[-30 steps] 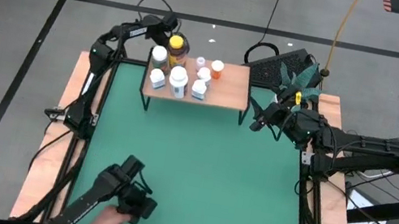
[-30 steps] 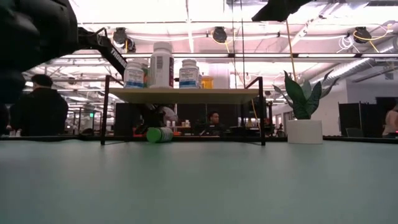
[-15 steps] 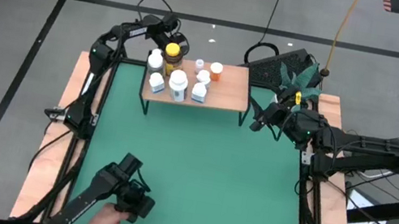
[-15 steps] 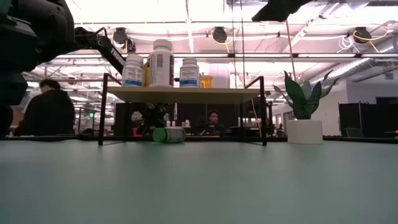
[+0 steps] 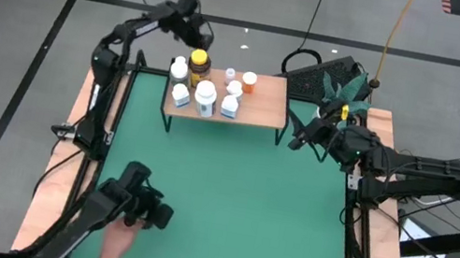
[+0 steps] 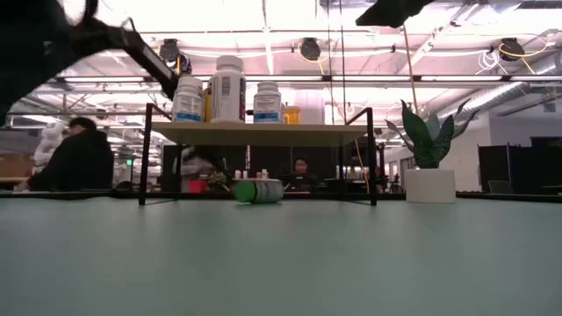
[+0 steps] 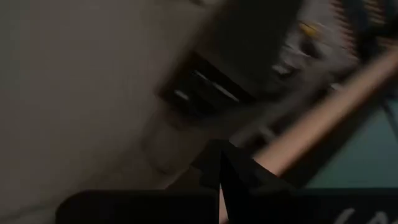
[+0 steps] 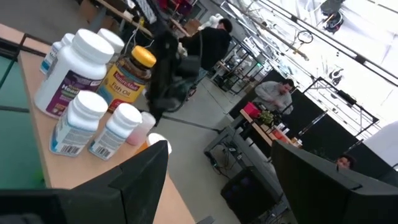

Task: Pick and place medicine bottles onto shelf by color
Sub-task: Put the green medicine bottle on the shelf

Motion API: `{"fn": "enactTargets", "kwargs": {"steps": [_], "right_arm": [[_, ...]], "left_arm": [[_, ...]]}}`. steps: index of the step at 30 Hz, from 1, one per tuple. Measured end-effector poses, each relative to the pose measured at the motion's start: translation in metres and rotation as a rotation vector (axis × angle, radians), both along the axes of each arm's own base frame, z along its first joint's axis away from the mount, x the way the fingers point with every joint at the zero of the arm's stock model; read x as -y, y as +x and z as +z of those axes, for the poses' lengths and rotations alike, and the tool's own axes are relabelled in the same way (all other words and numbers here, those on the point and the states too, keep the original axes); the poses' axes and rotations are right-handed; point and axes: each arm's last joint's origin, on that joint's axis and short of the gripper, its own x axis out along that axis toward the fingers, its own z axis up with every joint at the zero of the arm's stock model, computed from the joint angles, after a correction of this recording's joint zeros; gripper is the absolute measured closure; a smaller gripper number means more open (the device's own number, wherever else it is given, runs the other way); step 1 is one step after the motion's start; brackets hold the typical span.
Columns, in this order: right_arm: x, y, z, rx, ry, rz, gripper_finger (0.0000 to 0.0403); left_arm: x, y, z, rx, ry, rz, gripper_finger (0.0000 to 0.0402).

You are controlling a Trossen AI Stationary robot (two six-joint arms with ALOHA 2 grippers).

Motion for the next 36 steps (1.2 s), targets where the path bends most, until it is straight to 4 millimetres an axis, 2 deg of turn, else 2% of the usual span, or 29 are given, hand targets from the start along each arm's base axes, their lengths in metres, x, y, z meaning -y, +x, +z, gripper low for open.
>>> {"fn": "enactTargets", "kwargs": {"steps": [5,9,12,15,19,22,25,27,32,36], "right_arm": [[0.0,0.0,0.002,0.019,-0.001,0.001,0.0122],[0.0,0.0,0.002,0.025,0.0,0.001,0.0122],[0.0,0.0,0.002,0.025,0.001,0.001,0.0122],[0.0,0.0,0.002,0.023,0.0,0.001,0.0122],[0.0,-0.002,0.004,0.023,-0.01,0.0,0.0122],[0.0,-0.005,0.006,0.033,-0.011,-0.001,0.0122],[0.0,-0.008,0.007,0.031,-0.011,-0.002,0.0122],[0.0,-0.01,0.007,0.019,-0.012,-0.003,0.0122],[-0.001,-0.018,0.011,0.035,-0.017,-0.005,0.0122],[-0.001,-0.023,0.015,0.05,-0.037,-0.003,0.0122]], "left_arm": [[0.021,-0.011,0.08,-0.152,0.28,0.101,0.0401],[0.059,-0.013,0.147,-0.179,0.457,0.117,0.0401],[0.101,-0.013,0.192,-0.201,0.566,0.121,0.0401],[0.151,-0.013,0.23,-0.201,0.66,0.116,0.0401],[0.221,-0.008,0.252,-0.18,0.743,0.062,0.0401],[0.272,-0.01,0.249,-0.133,0.755,0.015,0.0401],[0.32,-0.015,0.227,-0.105,0.747,-0.036,0.0401],[0.347,-0.016,0.202,-0.082,0.739,-0.055,0.0401],[0.41,-0.021,0.121,0.006,0.72,-0.217,0.0401],[0.445,-0.022,0.064,0.027,0.735,-0.341,0.0401]]}}
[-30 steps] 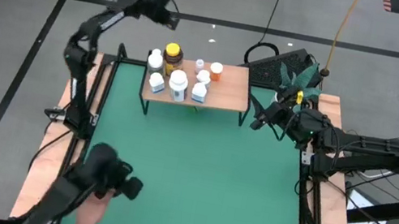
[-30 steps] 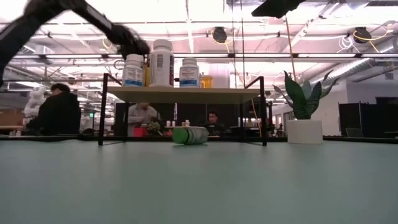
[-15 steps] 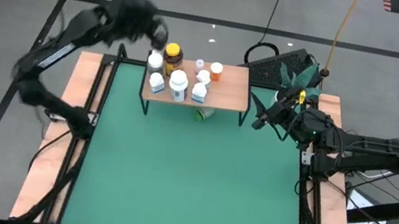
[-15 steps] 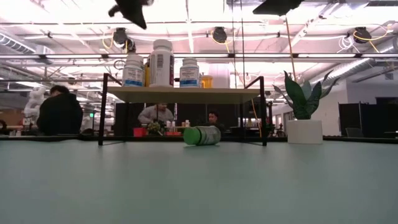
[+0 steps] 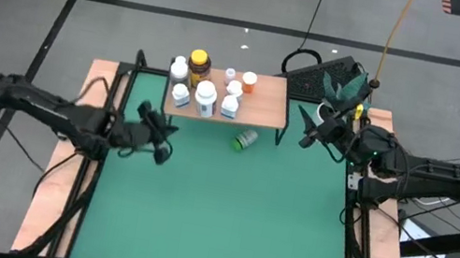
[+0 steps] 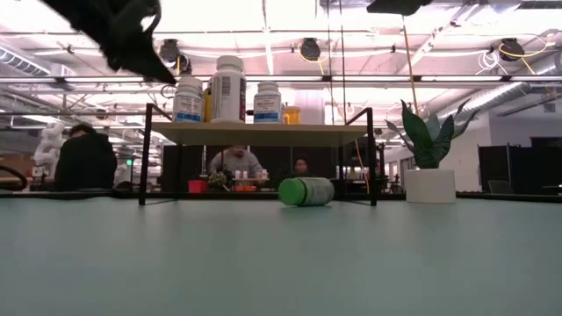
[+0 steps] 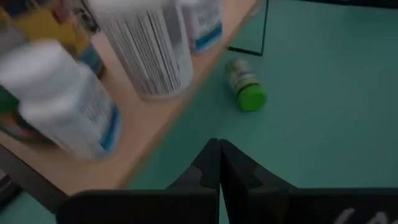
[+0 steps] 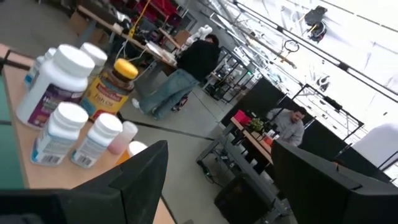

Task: Pick and place medicine bottles onto shelf by color
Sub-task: Put the green medicine bottle on the shelf

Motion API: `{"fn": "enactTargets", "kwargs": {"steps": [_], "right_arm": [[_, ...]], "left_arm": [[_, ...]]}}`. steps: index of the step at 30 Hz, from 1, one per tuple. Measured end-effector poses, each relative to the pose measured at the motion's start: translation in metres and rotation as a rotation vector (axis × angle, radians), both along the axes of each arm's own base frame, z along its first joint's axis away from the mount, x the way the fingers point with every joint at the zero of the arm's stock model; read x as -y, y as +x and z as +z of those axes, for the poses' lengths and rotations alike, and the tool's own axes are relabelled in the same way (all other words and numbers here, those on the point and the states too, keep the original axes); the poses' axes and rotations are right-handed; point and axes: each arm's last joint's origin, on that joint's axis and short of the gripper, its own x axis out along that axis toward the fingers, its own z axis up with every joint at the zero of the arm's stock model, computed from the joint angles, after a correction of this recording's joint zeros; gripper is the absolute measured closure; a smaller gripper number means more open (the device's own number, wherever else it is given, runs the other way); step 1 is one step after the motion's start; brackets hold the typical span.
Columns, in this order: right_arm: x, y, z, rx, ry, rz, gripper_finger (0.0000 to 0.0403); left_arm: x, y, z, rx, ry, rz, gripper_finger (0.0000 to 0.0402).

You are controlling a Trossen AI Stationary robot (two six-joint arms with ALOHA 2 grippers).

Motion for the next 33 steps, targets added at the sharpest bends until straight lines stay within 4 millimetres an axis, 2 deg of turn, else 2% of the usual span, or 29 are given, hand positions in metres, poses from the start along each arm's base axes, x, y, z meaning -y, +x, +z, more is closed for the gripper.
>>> {"fn": "enactTargets", "kwargs": {"steps": [5,11,16,21,33], "right_arm": [[0.0,-0.002,0.0,0.04,0.047,0.006,0.0122],[0.0,0.003,-0.009,0.009,0.114,0.008,0.0122],[0.0,0.004,-0.013,-0.007,0.131,0.007,0.0122],[0.0,0.004,-0.013,0.003,0.138,0.007,0.0122],[0.0,0.003,-0.02,-0.04,0.183,0.0,0.0122]], "left_arm": [[0.015,-0.002,-0.05,-0.003,0.02,0.073,0.0401],[0.003,-0.01,-0.089,-0.056,-0.011,0.231,0.0401],[-0.011,-0.019,-0.107,-0.074,-0.01,0.342,0.04],[-0.025,-0.023,-0.114,-0.095,0.0,0.4,0.04],[-0.05,-0.012,-0.104,-0.057,0.013,0.338,0.0399]]}}
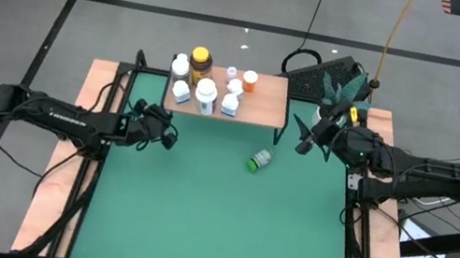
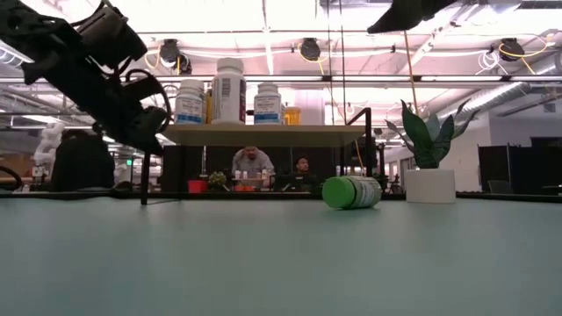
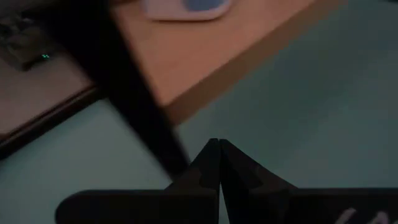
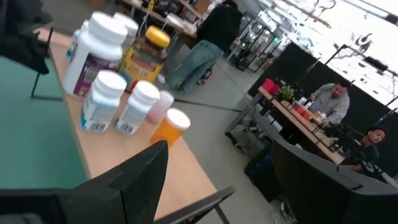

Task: Pick and place medicine bottles onto shelf by color
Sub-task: Put the green medicine bottle on the shelf

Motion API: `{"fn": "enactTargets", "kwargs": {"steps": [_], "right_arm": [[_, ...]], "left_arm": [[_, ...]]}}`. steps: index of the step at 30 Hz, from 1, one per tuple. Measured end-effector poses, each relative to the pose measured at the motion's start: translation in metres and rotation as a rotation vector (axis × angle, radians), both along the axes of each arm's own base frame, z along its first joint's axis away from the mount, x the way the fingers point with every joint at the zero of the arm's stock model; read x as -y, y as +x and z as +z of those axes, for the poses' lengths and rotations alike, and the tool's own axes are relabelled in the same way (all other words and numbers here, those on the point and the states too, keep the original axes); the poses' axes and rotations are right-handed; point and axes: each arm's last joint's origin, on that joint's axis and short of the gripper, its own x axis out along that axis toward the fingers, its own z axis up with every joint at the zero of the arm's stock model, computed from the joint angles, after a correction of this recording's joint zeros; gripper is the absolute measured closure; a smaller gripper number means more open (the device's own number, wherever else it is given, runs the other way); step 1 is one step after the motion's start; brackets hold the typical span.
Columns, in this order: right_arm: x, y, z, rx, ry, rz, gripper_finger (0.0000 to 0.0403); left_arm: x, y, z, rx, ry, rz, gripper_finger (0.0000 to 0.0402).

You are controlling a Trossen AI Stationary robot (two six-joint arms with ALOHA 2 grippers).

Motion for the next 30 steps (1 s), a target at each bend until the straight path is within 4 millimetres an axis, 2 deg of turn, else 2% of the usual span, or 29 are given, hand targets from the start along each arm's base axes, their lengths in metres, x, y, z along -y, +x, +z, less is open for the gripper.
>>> {"fn": "enactTargets", "kwargs": {"steps": [2,4,8,11,16,18,22,30], "right_arm": [[0.0,0.0,-0.004,-0.032,0.011,0.013,0.0122],[-0.002,0.0,-0.01,-0.084,0.046,0.096,0.0122],[-0.011,0.005,-0.022,-0.142,0.239,0.413,0.0122],[-0.014,0.022,-0.041,-0.234,0.344,0.471,0.0122],[-0.02,0.061,-0.091,-0.491,0.409,0.562,0.0122],[-0.022,0.076,-0.1,-0.521,0.399,0.581,0.0122],[-0.021,0.091,-0.117,-0.616,0.403,0.569,0.0122],[-0.01,0.107,-0.137,-0.739,0.338,0.589,0.0121]], "left_arm": [[0.002,0.003,0.002,0.022,-0.034,-0.055,0.0399],[0.007,0.009,0.01,0.044,-0.09,-0.149,0.0399],[0.024,0.019,0.025,0.058,-0.121,-0.326,0.0398],[0.035,0.025,0.037,0.067,-0.089,-0.409,0.0398],[0.05,0.033,0.056,0.085,-0.006,-0.536,0.0388],[0.055,0.034,0.06,0.086,0.031,-0.588,0.0372],[0.063,0.035,0.062,0.08,0.089,-0.658,0.0321],[0.064,0.035,0.059,0.079,0.118,-0.642,0.021]]}}
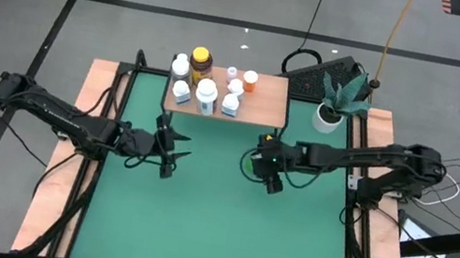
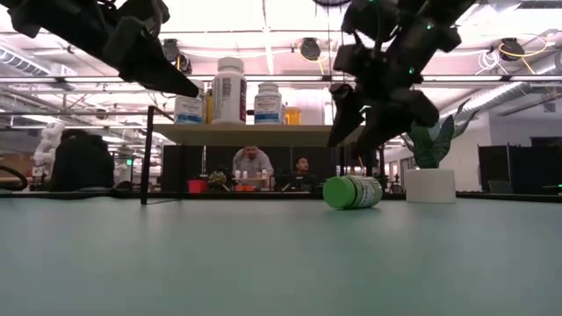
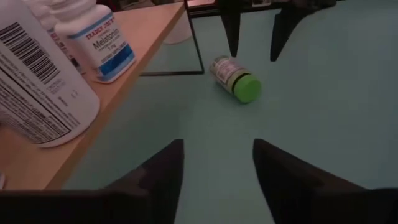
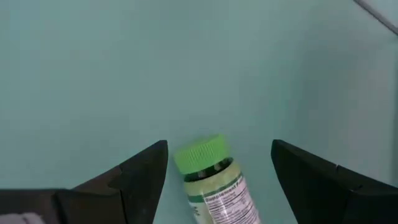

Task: Pick and place medicine bottles onto shelf by color
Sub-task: Put the green medicine bottle on the shelf

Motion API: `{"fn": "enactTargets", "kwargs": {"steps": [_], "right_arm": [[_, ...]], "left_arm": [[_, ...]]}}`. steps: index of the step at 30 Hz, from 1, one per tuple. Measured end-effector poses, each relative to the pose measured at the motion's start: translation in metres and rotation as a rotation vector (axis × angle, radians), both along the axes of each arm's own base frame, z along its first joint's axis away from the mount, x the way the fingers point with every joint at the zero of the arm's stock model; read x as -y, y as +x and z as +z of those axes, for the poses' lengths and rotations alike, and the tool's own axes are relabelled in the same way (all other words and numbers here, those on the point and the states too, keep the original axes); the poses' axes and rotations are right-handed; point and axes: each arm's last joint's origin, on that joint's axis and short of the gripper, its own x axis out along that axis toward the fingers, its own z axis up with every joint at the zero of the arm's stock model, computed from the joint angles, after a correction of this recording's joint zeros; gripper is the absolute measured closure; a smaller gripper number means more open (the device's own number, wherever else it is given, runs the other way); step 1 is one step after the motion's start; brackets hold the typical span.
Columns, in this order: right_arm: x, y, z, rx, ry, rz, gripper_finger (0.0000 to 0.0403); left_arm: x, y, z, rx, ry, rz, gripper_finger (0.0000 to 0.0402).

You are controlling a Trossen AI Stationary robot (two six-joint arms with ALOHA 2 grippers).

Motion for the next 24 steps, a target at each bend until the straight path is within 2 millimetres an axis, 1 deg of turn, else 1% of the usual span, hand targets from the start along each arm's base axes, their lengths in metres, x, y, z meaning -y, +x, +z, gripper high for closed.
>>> {"fn": "enactTargets", "kwargs": {"steps": [4,7,9,15,18,24], "right_arm": [[0.009,0.001,-0.01,-0.053,-0.004,0.014,0.0121],[0.015,0.0,-0.012,-0.065,0.059,0.033,0.0121],[0.017,-0.002,-0.013,-0.081,0.092,0.043,0.0121],[0.029,-0.002,-0.015,-0.086,0.061,0.037,0.0121],[0.033,0.001,-0.026,-0.122,0.053,0.051,0.0121],[0.035,0.013,-0.06,-0.193,0.002,0.084,0.0122]], "left_arm": [[-0.002,0.0,0.0,0.001,0.0,0.01,0.0177],[-0.002,0.0,0.0,0.0,-0.001,0.011,0.0163],[-0.002,0.0,0.0,-0.002,-0.001,0.011,0.0158],[-0.002,0.0,0.0,0.0,0.004,0.011,0.0156],[-0.004,0.0,0.0,0.002,0.0,0.021,0.0156],[-0.005,0.0,0.0,0.007,-0.01,0.03,0.0156]]}}
